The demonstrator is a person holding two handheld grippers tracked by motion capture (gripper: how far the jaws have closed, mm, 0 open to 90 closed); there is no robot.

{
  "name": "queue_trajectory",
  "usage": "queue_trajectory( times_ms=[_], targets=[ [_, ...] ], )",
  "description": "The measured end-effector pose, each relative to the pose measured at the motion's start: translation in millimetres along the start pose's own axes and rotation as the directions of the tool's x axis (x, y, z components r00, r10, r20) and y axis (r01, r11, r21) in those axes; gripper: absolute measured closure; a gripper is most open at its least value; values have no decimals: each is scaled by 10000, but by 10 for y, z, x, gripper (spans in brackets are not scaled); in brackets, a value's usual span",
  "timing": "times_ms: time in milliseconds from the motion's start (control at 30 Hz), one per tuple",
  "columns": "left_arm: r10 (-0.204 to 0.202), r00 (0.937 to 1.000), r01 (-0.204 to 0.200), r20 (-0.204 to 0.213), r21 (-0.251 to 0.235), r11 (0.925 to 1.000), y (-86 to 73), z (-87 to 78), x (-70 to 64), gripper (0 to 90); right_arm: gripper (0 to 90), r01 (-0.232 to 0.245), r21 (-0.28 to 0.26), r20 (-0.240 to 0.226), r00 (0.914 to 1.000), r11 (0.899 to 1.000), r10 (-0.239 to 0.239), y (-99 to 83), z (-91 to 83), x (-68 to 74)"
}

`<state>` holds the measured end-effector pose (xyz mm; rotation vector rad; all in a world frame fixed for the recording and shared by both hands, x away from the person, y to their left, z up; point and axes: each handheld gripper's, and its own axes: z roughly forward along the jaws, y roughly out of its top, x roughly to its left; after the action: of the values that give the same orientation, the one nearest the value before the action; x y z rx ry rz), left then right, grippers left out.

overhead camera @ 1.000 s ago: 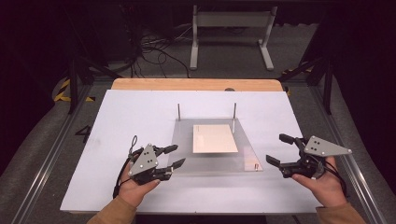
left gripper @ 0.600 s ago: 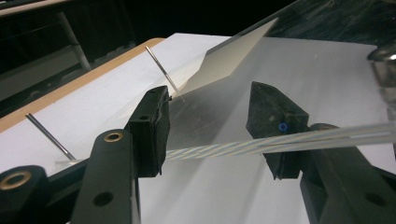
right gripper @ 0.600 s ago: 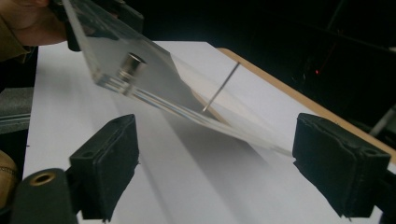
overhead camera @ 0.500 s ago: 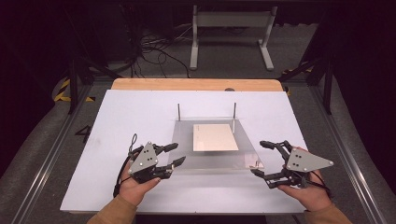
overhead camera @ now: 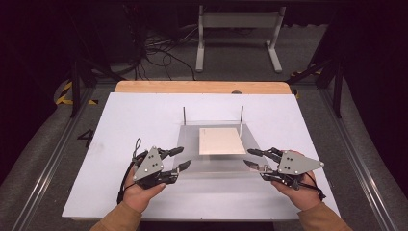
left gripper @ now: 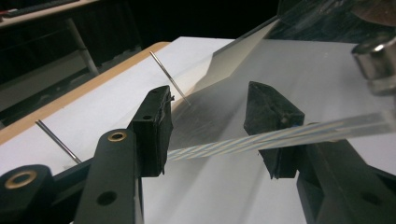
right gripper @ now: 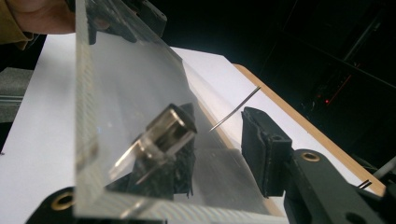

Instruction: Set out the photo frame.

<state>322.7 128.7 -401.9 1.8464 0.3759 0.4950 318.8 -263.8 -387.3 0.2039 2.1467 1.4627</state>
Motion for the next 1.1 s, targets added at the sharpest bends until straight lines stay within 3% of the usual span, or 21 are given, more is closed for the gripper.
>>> queue_trajectory(
  times_ms=[300, 533, 800, 933, 1033, 1100],
  targets=[
    [100, 9974, -145, -717, -631, 9979, 166, -15, 68, 524, 632, 338, -341, 607, 9977, 9988, -317, 152, 8, -92],
    [112, 9922, -251, -1241, -1108, 9935, 316, -28, 129, 533, 641, 903, -450, 1231, 9888, 9949, -841, 333, 28, -177],
    [106, 9877, -369, -1559, -1671, 9852, 577, -97, 223, 542, 665, 1395, -1055, 1687, 9783, 9846, -1205, 567, -16, -254],
    [139, 9863, -451, -1646, -1878, 9812, 693, -154, 235, 545, 689, 1206, -1582, 1506, 9839, 9800, -967, 694, -80, -269],
    [18, 9890, -328, -1479, -2075, 9777, 750, -208, 219, 548, 707, 1088, -1920, 1301, 9879, 9753, -846, 818, -144, -242],
    [-66, 9903, -233, -1391, -2121, 9770, 772, -244, 194, 550, 723, 570, -2098, 916, 9951, 9761, -385, 888, -189, -230]
  ],
)
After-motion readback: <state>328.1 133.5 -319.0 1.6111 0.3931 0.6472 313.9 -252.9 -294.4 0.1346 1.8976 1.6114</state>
